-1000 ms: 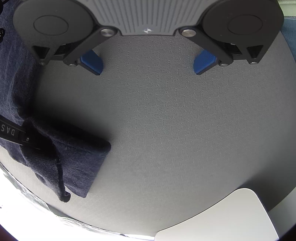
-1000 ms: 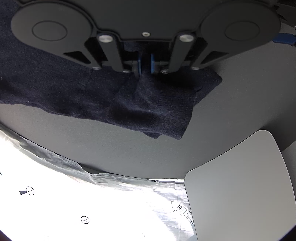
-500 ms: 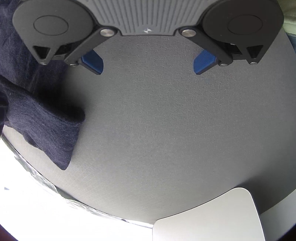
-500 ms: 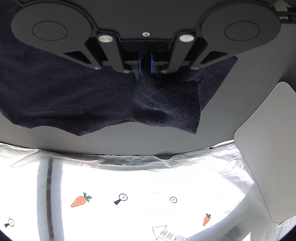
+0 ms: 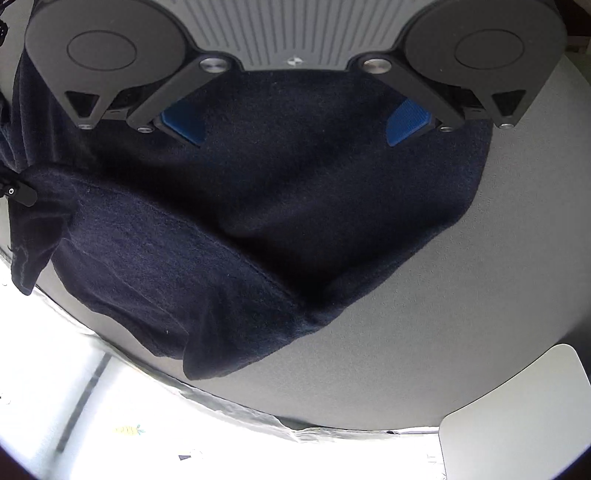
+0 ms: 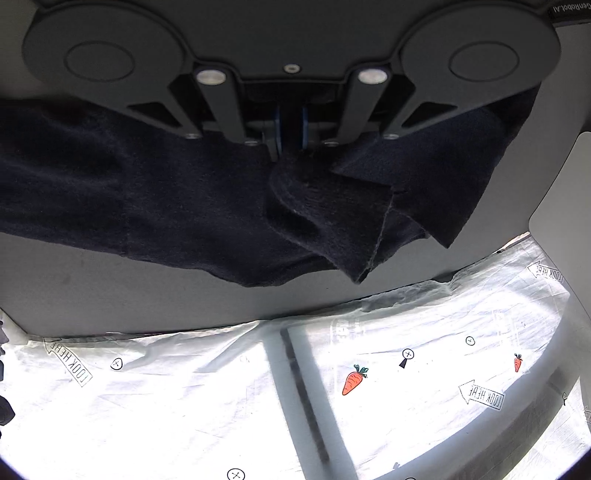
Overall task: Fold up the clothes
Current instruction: 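Carry the held sleeve cuff across the sweater body with the right gripper, then open the right gripper to release the sleeve onto the sweater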
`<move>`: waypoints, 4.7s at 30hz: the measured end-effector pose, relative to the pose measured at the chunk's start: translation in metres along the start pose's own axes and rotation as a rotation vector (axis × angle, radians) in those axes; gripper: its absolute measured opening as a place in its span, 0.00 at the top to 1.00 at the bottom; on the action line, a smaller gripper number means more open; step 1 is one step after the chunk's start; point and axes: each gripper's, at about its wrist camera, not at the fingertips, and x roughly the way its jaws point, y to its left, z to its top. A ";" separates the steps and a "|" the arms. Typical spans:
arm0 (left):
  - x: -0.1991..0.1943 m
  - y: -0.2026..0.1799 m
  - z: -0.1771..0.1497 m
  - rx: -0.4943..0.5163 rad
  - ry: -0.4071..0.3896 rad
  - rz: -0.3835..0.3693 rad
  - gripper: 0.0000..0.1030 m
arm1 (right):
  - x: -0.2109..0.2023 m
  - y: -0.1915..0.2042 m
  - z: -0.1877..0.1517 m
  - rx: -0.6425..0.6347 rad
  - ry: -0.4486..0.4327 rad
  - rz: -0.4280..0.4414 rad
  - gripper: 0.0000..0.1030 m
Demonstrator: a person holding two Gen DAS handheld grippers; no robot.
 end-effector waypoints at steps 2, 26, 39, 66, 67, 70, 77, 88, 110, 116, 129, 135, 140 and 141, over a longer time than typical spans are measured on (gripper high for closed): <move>0.010 -0.009 -0.017 -0.009 0.051 0.024 0.00 | 0.001 -0.021 -0.004 0.009 0.035 -0.001 0.77; 0.011 -0.039 -0.038 -0.008 0.035 0.187 0.00 | 0.016 -0.081 0.023 -0.054 0.092 0.280 0.94; 0.009 -0.034 -0.037 -0.080 0.077 0.202 0.00 | -0.005 -0.107 0.080 -0.018 -0.111 0.311 0.96; 0.005 -0.023 -0.033 -0.080 0.172 0.185 0.00 | 0.028 -0.195 0.043 0.164 0.011 -0.062 0.91; 0.004 -0.023 -0.033 -0.077 0.169 0.183 0.00 | 0.027 -0.193 0.045 0.156 0.019 -0.072 0.88; 0.003 -0.023 -0.034 -0.066 0.162 0.177 0.00 | 0.019 -0.188 0.049 0.140 0.030 -0.119 0.66; -0.007 -0.023 -0.043 0.017 0.095 0.111 0.00 | -0.027 -0.162 0.027 0.160 -0.008 -0.105 0.59; -0.064 0.028 -0.025 0.105 -0.109 -0.243 0.00 | -0.063 -0.061 -0.048 0.242 0.049 0.069 0.59; -0.023 0.202 0.031 0.306 0.016 -0.235 0.00 | -0.033 0.157 -0.179 0.531 0.199 0.394 0.70; -0.019 0.202 0.033 0.346 0.034 -0.268 0.00 | -0.054 0.161 -0.179 0.524 0.106 0.371 0.93; -0.006 0.168 0.033 0.423 0.061 -0.351 0.00 | -0.077 0.133 -0.172 0.231 0.065 -0.017 0.92; -0.004 0.147 0.039 0.448 0.046 -0.356 0.00 | -0.081 0.131 -0.166 0.213 0.066 -0.015 0.70; -0.001 0.131 0.055 0.410 0.021 -0.347 0.00 | -0.097 0.105 -0.152 0.330 0.015 0.026 0.63; 0.000 0.128 0.059 0.398 0.014 -0.342 0.00 | -0.101 0.097 -0.148 0.351 -0.001 0.016 0.61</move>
